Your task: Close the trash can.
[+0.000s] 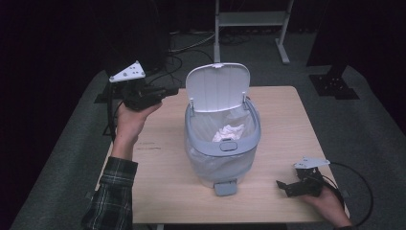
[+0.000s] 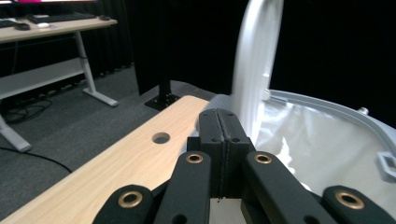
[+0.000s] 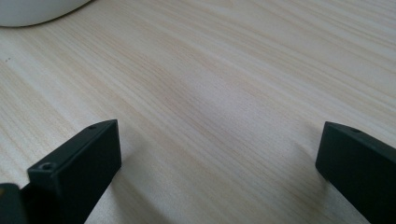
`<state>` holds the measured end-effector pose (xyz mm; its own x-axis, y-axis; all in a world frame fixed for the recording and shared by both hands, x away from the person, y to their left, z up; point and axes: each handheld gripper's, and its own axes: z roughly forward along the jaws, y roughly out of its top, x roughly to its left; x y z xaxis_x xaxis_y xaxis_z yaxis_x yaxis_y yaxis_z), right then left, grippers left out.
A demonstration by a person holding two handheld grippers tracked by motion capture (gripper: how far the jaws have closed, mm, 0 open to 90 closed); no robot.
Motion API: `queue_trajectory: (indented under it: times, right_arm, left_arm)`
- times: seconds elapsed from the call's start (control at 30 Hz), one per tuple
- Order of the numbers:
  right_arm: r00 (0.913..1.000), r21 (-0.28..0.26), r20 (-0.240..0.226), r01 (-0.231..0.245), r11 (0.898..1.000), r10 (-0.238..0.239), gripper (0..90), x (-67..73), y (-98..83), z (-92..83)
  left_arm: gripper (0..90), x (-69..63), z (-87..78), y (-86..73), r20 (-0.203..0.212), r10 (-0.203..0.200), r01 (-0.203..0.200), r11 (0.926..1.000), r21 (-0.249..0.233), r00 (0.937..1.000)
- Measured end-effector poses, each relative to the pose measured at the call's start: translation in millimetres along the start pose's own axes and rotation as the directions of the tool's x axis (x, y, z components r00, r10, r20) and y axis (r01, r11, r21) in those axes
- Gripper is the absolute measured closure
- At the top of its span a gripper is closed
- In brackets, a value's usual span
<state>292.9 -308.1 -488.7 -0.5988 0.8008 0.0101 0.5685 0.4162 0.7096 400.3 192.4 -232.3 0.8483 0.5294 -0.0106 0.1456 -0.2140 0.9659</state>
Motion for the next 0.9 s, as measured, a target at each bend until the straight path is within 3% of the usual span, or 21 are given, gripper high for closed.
queue_trajectory:
  times: [0.43, 0.67, 0.9]
  right_arm:
    - [1.0000, 0.000, 0.000, 0.000, 1.000, 0.000, 0.0, 0.0, 0.0, 0.0]
    - [1.0000, 0.000, 0.000, 0.000, 1.000, 0.000, 0.0, 0.0, 0.0, 0.0]
    - [1.0000, 0.000, 0.000, -0.001, 1.000, 0.001, 0.0, 0.1, 0.0, 0.0]
  left_arm:
    - [90.0, 18.2, 22.9, 0.4, -0.001, -0.034, 0.034, 0.9990, -0.030, 0.9994]
    - [88.6, 15.5, 33.0, 3.2, 0.020, -0.031, 0.032, 0.9988, -0.036, 0.9993]
    - [88.7, 7.4, 33.7, 7.6, 0.076, -0.014, 0.019, 0.9980, -0.061, 0.9970]
